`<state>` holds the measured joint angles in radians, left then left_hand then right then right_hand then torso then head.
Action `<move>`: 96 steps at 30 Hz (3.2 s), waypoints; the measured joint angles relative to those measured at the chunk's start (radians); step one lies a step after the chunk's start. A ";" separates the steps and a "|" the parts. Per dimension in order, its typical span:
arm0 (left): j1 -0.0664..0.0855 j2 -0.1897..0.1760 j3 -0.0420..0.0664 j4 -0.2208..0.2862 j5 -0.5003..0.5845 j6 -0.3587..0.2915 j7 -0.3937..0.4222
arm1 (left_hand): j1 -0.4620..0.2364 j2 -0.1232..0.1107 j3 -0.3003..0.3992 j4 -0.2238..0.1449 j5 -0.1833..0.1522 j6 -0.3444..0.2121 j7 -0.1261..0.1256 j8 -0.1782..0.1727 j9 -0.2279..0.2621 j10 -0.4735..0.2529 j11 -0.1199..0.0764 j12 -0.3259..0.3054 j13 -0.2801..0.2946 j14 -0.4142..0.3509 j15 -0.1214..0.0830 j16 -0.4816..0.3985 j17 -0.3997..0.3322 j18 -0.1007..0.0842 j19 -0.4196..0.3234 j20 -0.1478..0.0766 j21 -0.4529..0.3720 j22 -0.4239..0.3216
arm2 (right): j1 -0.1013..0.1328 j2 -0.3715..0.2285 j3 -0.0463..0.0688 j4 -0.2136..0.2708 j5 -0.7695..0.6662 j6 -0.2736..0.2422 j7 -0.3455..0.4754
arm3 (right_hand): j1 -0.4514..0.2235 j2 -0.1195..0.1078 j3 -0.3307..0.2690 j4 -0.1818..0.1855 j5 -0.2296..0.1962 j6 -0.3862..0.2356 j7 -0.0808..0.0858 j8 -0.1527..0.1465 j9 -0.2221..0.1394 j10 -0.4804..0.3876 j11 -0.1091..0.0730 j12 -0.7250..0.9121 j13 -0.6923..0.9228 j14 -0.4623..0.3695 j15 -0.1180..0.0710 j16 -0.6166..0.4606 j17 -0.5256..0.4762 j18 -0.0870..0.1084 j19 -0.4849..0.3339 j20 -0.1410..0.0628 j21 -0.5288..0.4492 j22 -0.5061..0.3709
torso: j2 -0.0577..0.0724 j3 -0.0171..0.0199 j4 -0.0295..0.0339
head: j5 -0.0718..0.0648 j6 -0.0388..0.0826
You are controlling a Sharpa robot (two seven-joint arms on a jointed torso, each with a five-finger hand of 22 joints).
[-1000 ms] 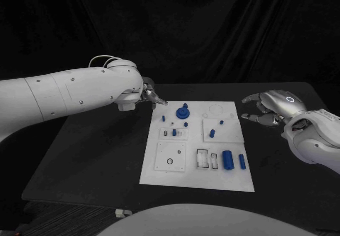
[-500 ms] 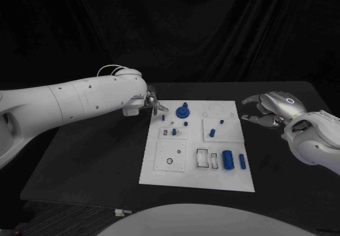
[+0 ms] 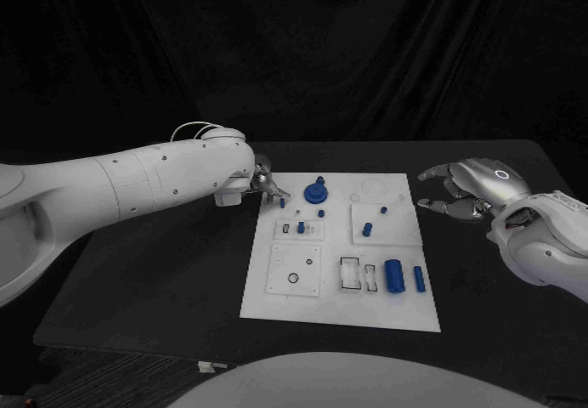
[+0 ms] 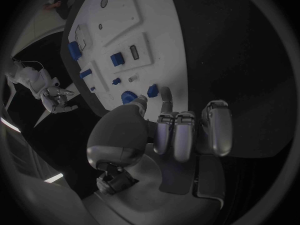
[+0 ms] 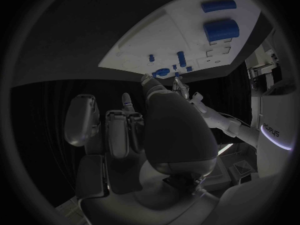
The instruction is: Assemble the parts on the task board
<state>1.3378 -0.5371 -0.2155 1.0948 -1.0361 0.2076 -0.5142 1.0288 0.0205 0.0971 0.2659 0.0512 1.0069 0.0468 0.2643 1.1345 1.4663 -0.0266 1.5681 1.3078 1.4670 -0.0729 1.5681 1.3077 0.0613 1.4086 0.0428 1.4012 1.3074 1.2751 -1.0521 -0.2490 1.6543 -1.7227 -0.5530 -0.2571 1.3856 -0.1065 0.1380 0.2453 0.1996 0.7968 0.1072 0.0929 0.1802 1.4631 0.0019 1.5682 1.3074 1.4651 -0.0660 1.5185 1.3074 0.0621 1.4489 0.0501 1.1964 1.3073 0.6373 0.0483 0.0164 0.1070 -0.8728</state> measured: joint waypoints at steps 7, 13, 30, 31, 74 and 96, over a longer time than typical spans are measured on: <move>-0.004 0.001 0.000 -0.007 0.000 -0.005 0.017 | 0.019 0.011 0.004 -0.010 0.016 -0.007 0.000 -0.004 0.003 0.000 0.000 0.000 0.000 -0.004 0.004 0.000 0.000 0.000 -0.004 0.004 -0.005 0.000 | 0.000 0.000 0.000 0.000 0.000 0.000 0.001 | 0.000 0.000 0.000 0.000 0.000 0.000 0.000 0.000 0.000 0.000 0.000 0.000 0.000 0.000 0.000 0.000 0.000 0.000 0.000 0.000 0.000 0.001 | 0.000 0.0009 0.0005 | -0.002 0.000; -0.005 0.003 0.000 -0.008 0.000 -0.011 0.031 | 0.038 0.015 0.004 -0.024 0.046 -0.007 0.000 -0.004 0.006 -0.002 0.006 0.000 0.000 0.000 0.007 0.000 0.000 0.000 -0.007 0.007 -0.006 0.000 | 0.000 0.000 0.000 0.000 0.000 0.000 0.001 | 0.000 0.000 0.000 0.000 0.000 0.000 0.000 0.000 0.000 0.000 0.000 0.000 0.000 0.000 0.000 0.000 0.000 0.000 0.000 0.000 0.000 0.001 | 0.000 0.0010 0.0009 | -0.005 0.000; -0.007 0.010 0.000 -0.007 0.000 -0.016 0.054 | 0.119 0.027 0.037 -0.073 0.188 -0.010 -0.004 -0.019 0.001 0.000 0.007 0.000 0.000 0.000 0.007 0.000 0.000 0.000 -0.007 0.007 -0.016 0.000 | -0.001 -0.002 0.000 0.002 0.001 0.001 0.001 | 0.000 0.000 0.000 0.000 0.005 0.000 0.000 0.000 -0.001 0.000 0.000 0.000 0.001 0.000 0.000 0.000 0.000 0.000 0.000 0.000 0.000 0.001 | 0.000 0.0008 0.0019 | -0.007 0.000; -0.007 0.010 0.000 -0.007 0.000 -0.016 0.054 | 0.122 0.025 0.037 -0.073 0.194 -0.010 -0.004 -0.019 0.000 0.000 0.007 0.000 0.000 0.000 0.007 0.000 0.000 0.000 -0.007 0.007 -0.016 0.000 | -0.001 -0.002 0.000 0.002 0.001 0.001 0.001 | 0.000 0.000 0.000 0.000 0.005 0.000 0.000 0.000 -0.001 0.000 0.000 0.000 0.001 0.000 0.000 0.000 0.000 0.000 0.000 0.000 0.000 0.001 | 0.000 0.0008 0.0019 | -0.007 0.000; -0.017 -0.086 0.000 0.135 0.019 -0.079 0.045 | 0.132 -0.094 0.377 -0.128 0.410 0.014 -0.002 -0.026 0.016 0.000 0.007 0.000 0.000 0.000 0.007 0.000 0.000 0.000 -0.007 0.000 -0.027 0.000 | -0.003 -0.003 0.000 -0.003 0.001 0.002 -0.001 | 0.004 0.004 0.000 -0.006 0.013 0.007 0.000 0.000 -0.003 0.000 0.000 0.000 0.000 0.000 0.000 -0.004 0.000 0.000 0.000 0.000 -0.005 0.000 | 0.000 0.0006 0.0018 | -0.005 0.000; -0.013 -0.155 0.000 0.309 0.058 -0.110 -0.057 | 0.121 -0.104 0.407 -0.147 0.409 0.017 0.001 -0.026 0.015 0.000 0.007 0.000 0.000 0.000 0.007 0.000 0.000 0.000 -0.007 0.000 -0.031 0.001 | -0.007 -0.015 0.000 0.000 0.001 0.003 -0.002 | 0.004 0.004 0.003 -0.008 0.013 0.007 0.000 0.000 -0.002 0.000 0.000 0.000 0.000 0.003 0.003 -0.004 0.000 0.000 0.000 0.000 -0.005 0.000 | -0.001 0.0014 0.0042 | -0.001 0.000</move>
<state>1.3245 -0.6923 -0.2153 1.4040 -0.9779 0.0976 -0.5717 1.1503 -0.0832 0.5042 0.1184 0.4604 1.0237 0.0481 0.2381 1.1494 1.4662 -0.0196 1.5681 1.3078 1.4669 -0.0658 1.5681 1.3074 0.0611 1.4014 0.0426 1.3700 1.3080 1.2682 -1.0669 -0.2491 1.6546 -1.7216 -0.5502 -0.2587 1.3896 -0.1025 0.1407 0.2371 0.2128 0.8038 0.1071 0.0929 0.1778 1.4631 0.0018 1.5682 1.3074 1.4678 -0.0633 1.5148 1.3074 0.0622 1.4489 0.0501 1.1915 1.3073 0.6360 0.0498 0.0206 0.1063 -0.8728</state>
